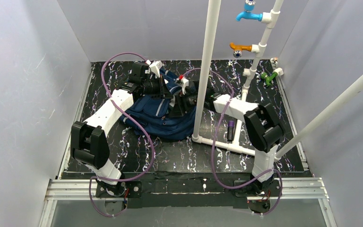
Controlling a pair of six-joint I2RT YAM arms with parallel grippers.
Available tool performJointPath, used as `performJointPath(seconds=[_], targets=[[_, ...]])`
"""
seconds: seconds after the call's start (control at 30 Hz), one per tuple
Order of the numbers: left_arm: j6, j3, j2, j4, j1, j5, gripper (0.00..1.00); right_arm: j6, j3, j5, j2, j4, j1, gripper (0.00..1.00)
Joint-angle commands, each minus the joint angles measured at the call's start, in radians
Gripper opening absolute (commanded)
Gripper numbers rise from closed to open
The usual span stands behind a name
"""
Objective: Pack the student bag
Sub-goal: Place the stationery in the student bag.
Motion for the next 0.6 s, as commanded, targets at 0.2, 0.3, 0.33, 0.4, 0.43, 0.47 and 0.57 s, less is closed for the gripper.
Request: performJointPath(seconds=[0.2,0.3,0.33,0.4,0.43,0.47,0.57], targets=[[-0.022,0.030,-0.089,0.055,0.000,0.096,0.00,0.020,-0.124,0.130,-0.284,-0.320,-0.208,0.76],[-0.030,0.020,-0.084,0.068,0.001,0.107,0.00,0.025,-0.136,0.425,-0.341,-0.519,-0.252,0.82],[-0.030,0.017,-0.086,0.070,0.000,0.109,0.00,0.033,-0.146,0.542,-0.358,-0.577,-0.253,0.83],[-0.030,0.008,-0.088,0.078,0.000,0.111,0.00,0.054,-0.170,0.776,-0.391,-0.680,-0.254,0.84],[-0.030,0.004,-0.087,0.083,0.001,0.114,0.00,0.075,-0.195,0.847,-0.409,-0.701,-0.254,0.84],[-0.030,0.001,-0.085,0.087,0.001,0.117,0.00,0.100,-0.216,0.916,-0.429,-0.722,-0.254,0.83],[-0.032,-0.008,-0.080,0.097,0.001,0.127,0.00,0.163,-0.271,1.029,-0.482,-0.735,-0.254,0.83]])
